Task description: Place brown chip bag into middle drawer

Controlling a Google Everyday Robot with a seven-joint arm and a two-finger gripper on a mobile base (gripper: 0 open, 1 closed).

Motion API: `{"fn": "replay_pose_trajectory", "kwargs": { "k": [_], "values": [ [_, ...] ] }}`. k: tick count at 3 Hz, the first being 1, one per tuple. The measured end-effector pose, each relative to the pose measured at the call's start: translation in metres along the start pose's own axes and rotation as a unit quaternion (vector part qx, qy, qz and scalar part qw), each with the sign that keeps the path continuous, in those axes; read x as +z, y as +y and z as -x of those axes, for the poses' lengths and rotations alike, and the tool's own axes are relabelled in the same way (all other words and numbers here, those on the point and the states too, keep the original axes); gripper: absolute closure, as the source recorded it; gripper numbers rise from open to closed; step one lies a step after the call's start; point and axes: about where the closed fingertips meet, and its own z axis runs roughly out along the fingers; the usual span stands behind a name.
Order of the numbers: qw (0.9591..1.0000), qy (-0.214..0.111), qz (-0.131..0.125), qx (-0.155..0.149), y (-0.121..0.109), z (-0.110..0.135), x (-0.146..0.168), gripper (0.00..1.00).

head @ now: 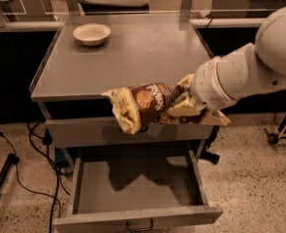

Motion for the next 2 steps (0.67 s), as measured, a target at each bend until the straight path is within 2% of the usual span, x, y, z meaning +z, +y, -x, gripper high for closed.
{"fn": "replay_pose_trajectory", "kwargs": {
  "k": [1, 2],
  "values": [
    [0.9999, -0.011, 0.006, 0.01, 0.017, -0.023, 0.021, 1.0],
    [0.9993, -0.015, 0.029, 0.017, 0.037, -0.062, 0.069, 1.0]
  ]
}}
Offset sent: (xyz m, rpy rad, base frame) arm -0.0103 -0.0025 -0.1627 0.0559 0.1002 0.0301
